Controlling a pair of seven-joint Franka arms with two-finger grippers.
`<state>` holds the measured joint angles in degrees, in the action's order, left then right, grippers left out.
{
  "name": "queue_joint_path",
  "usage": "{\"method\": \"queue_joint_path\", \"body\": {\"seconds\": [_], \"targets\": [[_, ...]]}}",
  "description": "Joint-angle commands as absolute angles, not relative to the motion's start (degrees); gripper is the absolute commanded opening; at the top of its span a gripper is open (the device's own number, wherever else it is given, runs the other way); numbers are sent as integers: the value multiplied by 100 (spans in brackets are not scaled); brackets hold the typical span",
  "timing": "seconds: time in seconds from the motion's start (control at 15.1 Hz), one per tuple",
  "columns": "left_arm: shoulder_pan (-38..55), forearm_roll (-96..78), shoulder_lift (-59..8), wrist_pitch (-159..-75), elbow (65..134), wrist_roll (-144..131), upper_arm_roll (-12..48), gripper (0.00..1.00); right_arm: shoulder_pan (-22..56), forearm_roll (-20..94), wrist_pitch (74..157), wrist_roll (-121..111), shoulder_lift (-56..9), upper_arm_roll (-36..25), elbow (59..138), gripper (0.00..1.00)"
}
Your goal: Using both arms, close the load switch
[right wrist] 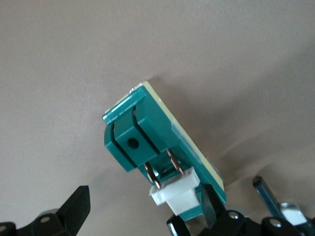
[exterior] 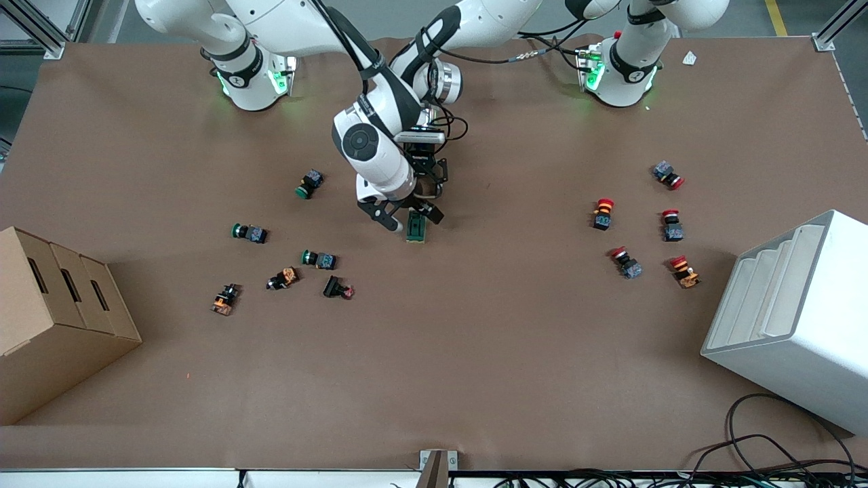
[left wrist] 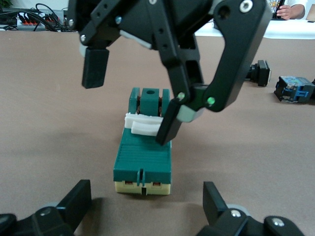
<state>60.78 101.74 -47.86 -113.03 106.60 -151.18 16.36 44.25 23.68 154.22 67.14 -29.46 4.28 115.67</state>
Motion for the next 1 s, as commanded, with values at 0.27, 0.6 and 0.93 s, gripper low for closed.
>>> {"method": "queue_joint_path", "body": {"seconds": [0.27,0.6,0.93], "targets": [[6161,10230,-4939,-11347,10635,-15381,1635,100,4570,2514,15504,6785,-2909,404,11663,100],[6152,10230,-4939,-11347,10635,-15381,1635,100,4561,2496,15565,6741,-3023,396,11654,100],[6161,10230,-4939,-11347,10635,-15372,1635,100,4509,2505,15776,6776,-3111,404,11584,100]]}}
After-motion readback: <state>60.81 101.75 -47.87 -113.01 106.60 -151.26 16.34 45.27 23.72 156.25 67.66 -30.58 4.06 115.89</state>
